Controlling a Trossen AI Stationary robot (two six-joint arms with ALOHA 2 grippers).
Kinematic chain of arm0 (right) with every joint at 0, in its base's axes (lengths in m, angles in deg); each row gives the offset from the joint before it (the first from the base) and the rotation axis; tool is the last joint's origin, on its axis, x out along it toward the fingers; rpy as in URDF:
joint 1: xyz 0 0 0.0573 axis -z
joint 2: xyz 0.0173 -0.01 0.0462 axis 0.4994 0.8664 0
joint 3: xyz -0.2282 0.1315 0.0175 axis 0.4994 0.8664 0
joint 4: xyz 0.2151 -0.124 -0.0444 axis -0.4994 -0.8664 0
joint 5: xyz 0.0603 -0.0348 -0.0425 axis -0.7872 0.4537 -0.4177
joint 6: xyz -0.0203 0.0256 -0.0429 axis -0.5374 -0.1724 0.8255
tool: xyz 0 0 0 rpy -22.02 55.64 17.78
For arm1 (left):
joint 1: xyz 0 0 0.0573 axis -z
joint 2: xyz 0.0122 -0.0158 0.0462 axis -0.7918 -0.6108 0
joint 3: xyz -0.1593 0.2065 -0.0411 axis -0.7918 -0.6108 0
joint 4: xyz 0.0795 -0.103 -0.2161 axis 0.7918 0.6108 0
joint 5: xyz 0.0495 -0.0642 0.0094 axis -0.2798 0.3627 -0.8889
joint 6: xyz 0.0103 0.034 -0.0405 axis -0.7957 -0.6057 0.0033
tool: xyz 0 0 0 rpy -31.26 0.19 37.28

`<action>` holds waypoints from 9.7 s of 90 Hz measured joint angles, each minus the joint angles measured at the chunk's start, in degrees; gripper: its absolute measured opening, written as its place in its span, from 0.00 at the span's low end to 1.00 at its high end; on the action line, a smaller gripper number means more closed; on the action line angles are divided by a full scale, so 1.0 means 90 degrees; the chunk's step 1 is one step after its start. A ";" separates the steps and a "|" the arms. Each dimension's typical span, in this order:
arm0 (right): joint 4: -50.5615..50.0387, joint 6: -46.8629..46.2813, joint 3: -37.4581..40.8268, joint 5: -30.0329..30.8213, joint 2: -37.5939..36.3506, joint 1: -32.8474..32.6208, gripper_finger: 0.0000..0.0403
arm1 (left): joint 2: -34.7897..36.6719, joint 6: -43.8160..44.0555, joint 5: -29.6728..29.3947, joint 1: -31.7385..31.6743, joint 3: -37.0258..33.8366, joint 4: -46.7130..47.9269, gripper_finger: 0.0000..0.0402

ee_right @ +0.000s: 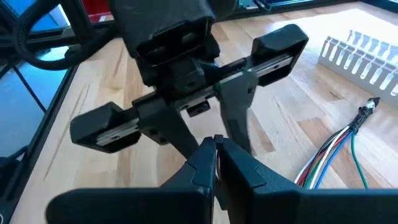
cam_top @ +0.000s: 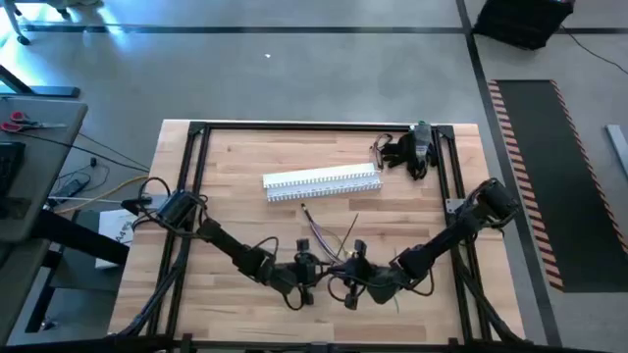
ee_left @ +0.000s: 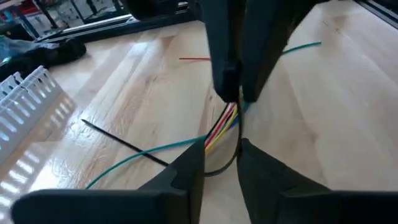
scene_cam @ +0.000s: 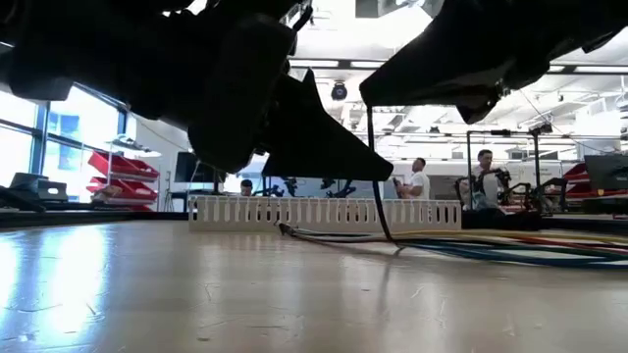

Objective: Ziptie cables
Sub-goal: Wrap the cable wires with black ziptie

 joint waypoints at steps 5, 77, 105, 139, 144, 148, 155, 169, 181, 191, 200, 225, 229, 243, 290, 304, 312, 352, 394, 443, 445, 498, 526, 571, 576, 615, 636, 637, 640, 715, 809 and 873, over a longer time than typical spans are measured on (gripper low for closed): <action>0.0013 0.0000 0.0000 0.0056 0.0000 -0.0024 0.00 | 0.0000 -0.0006 0.0001 0.0013 0.0000 0.0000 0.11; -0.0446 -0.0130 0.0002 -0.0597 -0.0126 -0.0004 0.10 | -0.0005 0.0885 0.1740 -0.0303 -0.0003 0.0527 0.00; -0.4188 -0.1672 0.0046 -0.0269 -0.1634 0.0587 0.44 | -0.0007 0.1073 0.1963 -0.0333 -0.0005 0.0546 0.00; -0.1880 -0.1561 0.1608 -0.3253 -0.1596 0.3309 0.56 | -0.0007 0.1069 0.2121 -0.0370 -0.0005 0.0558 0.00; -0.1692 -0.1493 0.1627 -0.3409 -0.1472 0.3581 0.56 | -0.0007 0.1068 0.2127 -0.0370 -0.0005 0.0602 0.00; -0.1626 -0.1440 0.1627 -0.3446 -0.1363 0.3743 0.56 | -0.0007 0.1066 0.2134 -0.0370 -0.0005 0.0627 0.00; -0.1393 -0.1388 0.1625 -0.3627 -0.1147 0.3936 0.56 | -0.0007 0.1066 0.2145 -0.0370 -0.0005 0.0643 0.00; -0.0981 -0.1373 0.1615 -0.3748 -0.0755 0.4079 0.56 | -0.0007 0.1015 0.2145 -0.0376 -0.0005 0.0676 0.00; -0.0470 -0.1276 0.1621 -0.3948 -0.0558 0.4085 0.56 | -0.0005 0.1008 0.2145 -0.0383 -0.0005 0.0684 0.00; -0.0379 -0.1274 0.1622 -0.4110 -0.0529 0.4089 0.56 | -0.0005 0.1001 0.2157 -0.0406 -0.0005 0.0697 0.00; -0.0351 -0.1182 0.1621 -0.4351 -0.0529 0.4134 0.56 | -0.0005 0.1001 0.2161 -0.0420 -0.0005 0.0713 0.00; -0.0225 -0.0713 0.1627 -0.4746 -0.0517 0.4107 0.56 | -0.0005 0.0991 0.2172 -0.0450 -0.0005 0.0769 0.00; -0.0206 -0.0588 0.1630 -0.4770 -0.0517 0.4106 0.56 | -0.0005 0.0989 0.2173 -0.0450 -0.0005 0.0791 0.00; -0.0107 -0.0443 0.1632 -0.4373 -0.0512 0.4121 0.56 | -0.0005 0.0965 0.2287 -0.0447 -0.0002 0.0836 0.00; 0.0838 -0.0663 0.1625 -0.4603 0.0054 0.4361 0.56 | 0.0000 0.0933 0.2315 -0.0446 0.0000 0.0848 0.00; 0.0981 -0.0803 0.1617 -0.4779 0.0163 0.4368 0.56 | 0.0000 0.0940 0.2313 -0.0445 0.0000 0.0862 0.00; 0.0976 -0.0788 0.1615 -0.4955 0.0155 0.4373 0.56 | 0.0000 0.0945 0.2310 -0.0447 0.0000 0.0870 0.00; 0.1234 -0.0293 0.1632 -0.5650 0.0175 0.4035 0.54 | 0.0000 0.0958 0.2149 -0.0452 0.0000 0.0879 0.00; 0.1249 0.0292 0.1634 -0.3152 0.0177 0.2977 0.14 | 0.0000 0.1072 0.2128 -0.0457 0.0000 0.0877 0.00; 0.1418 -0.0031 0.1634 -0.3689 0.0172 0.3472 0.32 | 0.0000 0.1066 0.2277 -0.0457 0.0000 0.0869 0.00; 0.1416 -0.0070 0.1634 -0.3731 0.0172 0.3502 0.34 | 0.0000 0.1066 0.2279 -0.0457 0.0000 0.0869 0.00; 0.1707 0.0061 0.1630 -0.4493 0.0280 0.3853 0.30 | 0.0000 0.1003 0.2289 -0.0457 0.0000 0.0869 0.00; 0.2371 0.0455 0.1627 -0.4501 0.0561 0.3841 0.15 | 0.0000 0.1005 0.2265 -0.0457 0.0000 0.0877 0.00; 0.2346 0.1643 0.1627 -0.4193 0.0312 0.3383 0.00 | 0.0000 0.1235 0.2278 -0.0457 0.0000 0.0849 0.00; 0.2231 0.1999 0.1627 -0.3818 0.0268 0.3186 0.00 | 0.0000 0.1238 0.2281 -0.0457 0.0000 0.0827 0.00; 0.1829 0.4483 0.1627 -0.0601 0.0262 0.1762 0.00 | 0.0005 0.1571 0.2380 -0.0489 0.0000 0.0768 0.00; 0.1833 0.5756 0.1627 -0.0044 0.0260 0.1478 0.00 | 0.0012 0.1683 0.2595 -0.0662 -0.0003 0.0512 0.00; 0.1833 0.5806 0.1627 -0.0016 0.0260 0.1467 0.00 | 0.0012 0.1683 0.2615 -0.0667 -0.0004 0.0492 0.00; 0.1826 0.5955 0.1627 0.0067 0.0260 0.1439 0.00 | 0.0012 0.1683 0.2633 -0.0688 -0.0005 0.0461 0.00; 0.2779 0.9289 0.1614 0.0169 0.0704 0.1016 0.00 | 0.0030 0.1859 0.3340 -0.0889 -0.0005 0.0679 0.00; 0.3281 0.9035 0.1659 -0.0132 0.0738 0.0765 0.00 | 0.0243 0.1728 0.3314 -0.0823 0.0000 0.0957 0.00; 0.3798 0.9030 0.1919 -0.0268 0.0731 0.0757 0.00 | 0.0244 0.1729 0.3343 -0.0819 0.0000 0.0741 0.00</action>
